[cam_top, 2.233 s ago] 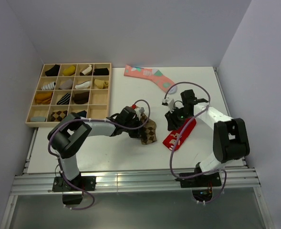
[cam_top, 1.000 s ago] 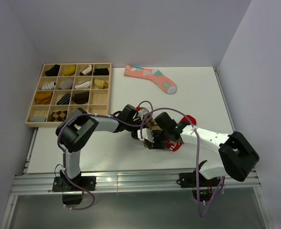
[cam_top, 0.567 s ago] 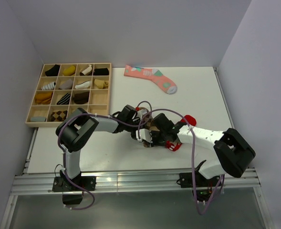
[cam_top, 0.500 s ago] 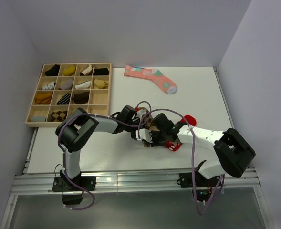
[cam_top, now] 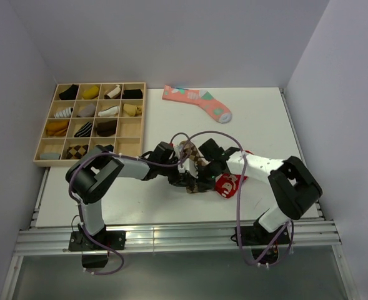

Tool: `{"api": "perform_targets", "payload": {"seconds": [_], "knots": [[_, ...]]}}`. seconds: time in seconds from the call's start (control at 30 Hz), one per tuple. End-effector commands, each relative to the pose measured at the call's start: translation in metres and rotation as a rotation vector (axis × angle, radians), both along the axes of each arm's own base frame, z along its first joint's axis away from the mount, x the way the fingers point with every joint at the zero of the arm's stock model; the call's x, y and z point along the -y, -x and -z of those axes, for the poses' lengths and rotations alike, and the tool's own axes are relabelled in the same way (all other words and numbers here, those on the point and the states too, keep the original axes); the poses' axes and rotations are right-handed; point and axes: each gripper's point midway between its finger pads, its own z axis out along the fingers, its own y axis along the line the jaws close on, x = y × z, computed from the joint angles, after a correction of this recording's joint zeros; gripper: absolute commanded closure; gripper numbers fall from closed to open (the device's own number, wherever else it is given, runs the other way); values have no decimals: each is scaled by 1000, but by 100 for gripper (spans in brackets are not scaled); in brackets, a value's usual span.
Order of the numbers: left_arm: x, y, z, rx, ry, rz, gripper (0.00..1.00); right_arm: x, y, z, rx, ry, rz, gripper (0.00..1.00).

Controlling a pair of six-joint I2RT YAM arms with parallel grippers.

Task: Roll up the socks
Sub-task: Roll the sock at the center of the board.

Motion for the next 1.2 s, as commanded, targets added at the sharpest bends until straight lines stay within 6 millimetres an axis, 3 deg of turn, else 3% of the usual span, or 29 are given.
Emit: {"api": "perform_targets", "payload": {"seconds": [0.0,0.3,0.53,0.83,1.03,1.17], "knots": [[-25,-6,26,-7,-130,-121,82,13,12,-2,-181,32,50,89],[-35,-4,33,-20,-128,-216,83,28,3,2,-474,73,166,90],[-34,-3,27,41,-118,-264,83,36,-5,7,-617,122,262,91],[-22,9,23,60,-61,-307,86,42,-41,19,-551,234,378,94],[-17,8,13,143,-33,-346,84,45,-35,24,-602,251,408,95],[-35,0,5,260,-90,-388,75,48,-31,29,-623,275,408,95]]}}
